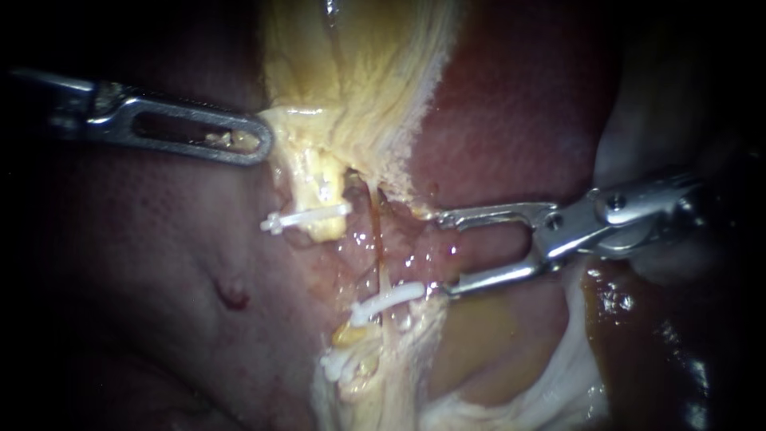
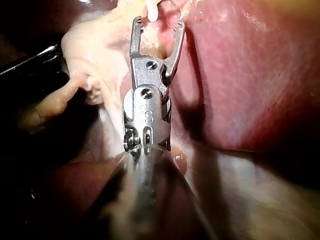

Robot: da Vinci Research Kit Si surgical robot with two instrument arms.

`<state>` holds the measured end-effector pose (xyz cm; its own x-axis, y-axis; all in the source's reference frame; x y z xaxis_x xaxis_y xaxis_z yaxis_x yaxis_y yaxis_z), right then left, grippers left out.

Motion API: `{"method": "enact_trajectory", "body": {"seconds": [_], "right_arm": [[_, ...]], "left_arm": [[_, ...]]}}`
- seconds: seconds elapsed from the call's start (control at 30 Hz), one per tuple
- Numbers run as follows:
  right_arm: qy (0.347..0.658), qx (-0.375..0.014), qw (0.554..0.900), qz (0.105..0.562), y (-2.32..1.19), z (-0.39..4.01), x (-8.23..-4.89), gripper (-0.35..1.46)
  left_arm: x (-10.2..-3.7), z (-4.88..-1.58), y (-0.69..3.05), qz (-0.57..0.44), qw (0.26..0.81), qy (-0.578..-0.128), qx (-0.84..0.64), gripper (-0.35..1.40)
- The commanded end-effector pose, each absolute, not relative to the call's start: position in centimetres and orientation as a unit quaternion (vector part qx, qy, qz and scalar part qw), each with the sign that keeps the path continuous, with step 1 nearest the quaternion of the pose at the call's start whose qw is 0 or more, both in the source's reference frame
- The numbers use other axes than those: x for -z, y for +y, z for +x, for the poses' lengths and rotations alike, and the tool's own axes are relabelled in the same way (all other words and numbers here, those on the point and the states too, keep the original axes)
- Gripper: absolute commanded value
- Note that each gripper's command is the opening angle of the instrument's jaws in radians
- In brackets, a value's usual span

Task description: Going back first clip right tube

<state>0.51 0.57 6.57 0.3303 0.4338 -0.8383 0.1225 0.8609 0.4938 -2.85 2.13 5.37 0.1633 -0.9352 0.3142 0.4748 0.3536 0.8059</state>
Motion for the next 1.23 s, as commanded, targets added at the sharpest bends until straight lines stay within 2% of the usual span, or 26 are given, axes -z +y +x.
{"method": "enact_trajectory", "body": {"seconds": [0.03,0.27,0.7,1.23], "right_arm": [[0.57,-0.1,0.779,0.242,0.58,0.49,-6.55,0.5],[0.571,-0.097,0.779,0.241,0.58,0.47,-6.51,0.5],[0.571,-0.098,0.779,0.241,0.57,0.43,-6.49,0.5],[0.571,-0.098,0.779,0.241,0.58,0.42,-6.47,0.5]], "left_arm": [[-5.38,-2.86,2.13,0.277,0.71,-0.415,0.496,-0.35],[-5.5,-2.98,2.06,0.273,0.711,-0.416,0.497,-0.35],[-5.99,-3.51,1.97,0.286,0.718,-0.412,0.483,-0.35],[-6.12,-3.51,1.96,0.29,0.721,-0.407,0.48,-0.35]]}}
